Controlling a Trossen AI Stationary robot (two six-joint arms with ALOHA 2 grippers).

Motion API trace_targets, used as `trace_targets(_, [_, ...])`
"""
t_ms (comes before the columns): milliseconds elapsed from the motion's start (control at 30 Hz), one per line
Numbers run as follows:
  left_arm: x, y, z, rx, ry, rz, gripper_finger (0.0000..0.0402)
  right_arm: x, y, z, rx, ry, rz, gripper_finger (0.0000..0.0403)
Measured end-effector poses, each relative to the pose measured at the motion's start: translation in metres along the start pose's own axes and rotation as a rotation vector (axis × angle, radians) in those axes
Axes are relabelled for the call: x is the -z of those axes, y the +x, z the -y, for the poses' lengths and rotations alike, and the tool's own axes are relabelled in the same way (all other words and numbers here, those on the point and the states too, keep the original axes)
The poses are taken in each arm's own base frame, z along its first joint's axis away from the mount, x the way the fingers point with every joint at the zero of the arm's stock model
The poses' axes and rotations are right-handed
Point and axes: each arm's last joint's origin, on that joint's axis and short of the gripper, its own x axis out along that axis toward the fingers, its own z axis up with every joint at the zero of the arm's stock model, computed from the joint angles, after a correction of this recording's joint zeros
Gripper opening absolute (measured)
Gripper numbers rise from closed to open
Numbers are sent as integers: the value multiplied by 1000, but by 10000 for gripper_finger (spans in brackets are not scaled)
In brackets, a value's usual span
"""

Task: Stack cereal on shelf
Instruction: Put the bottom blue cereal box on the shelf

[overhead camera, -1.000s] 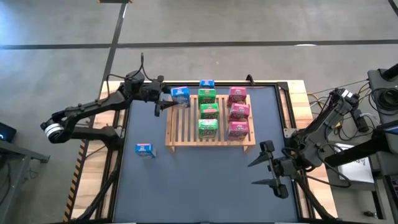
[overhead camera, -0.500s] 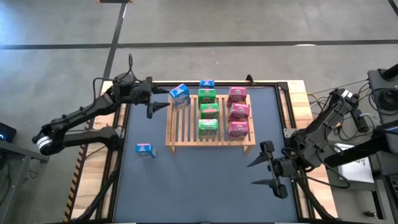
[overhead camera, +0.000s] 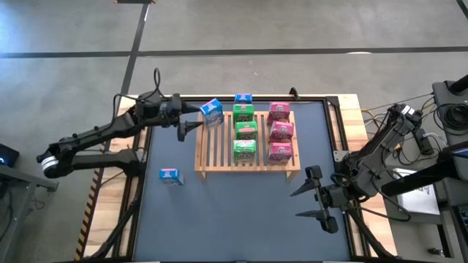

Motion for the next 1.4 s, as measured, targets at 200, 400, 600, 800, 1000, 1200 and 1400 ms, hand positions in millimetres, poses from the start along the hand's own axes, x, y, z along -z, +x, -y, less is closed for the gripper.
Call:
trace_targets(200, [2,6,10,-90,1,-22,276,1,1,-1,-1,-3,-5,251])
trace_targets(400, [5,16,14,-153,-27,-41,276,3,2,-2,-3,-11,-12,251])
trace_targets(600, [9,27,11,-176,-29,-51,276,3,2,-2,-2,-3,-8,251])
trace_targets(800, [11,30,10,-184,-2,-70,276,3,2,-2,-2,7,-9,251])
trace_targets(1000, [11,30,11,-183,18,-69,275,3,2,-2,-2,0,-10,251])
trace_targets(1200, [10,30,11,-182,25,-66,250,6,2,-3,-4,-7,-16,251])
trace_targets(1400, [10,30,11,-180,63,-62,206,8,2,-3,-4,-2,-19,251])
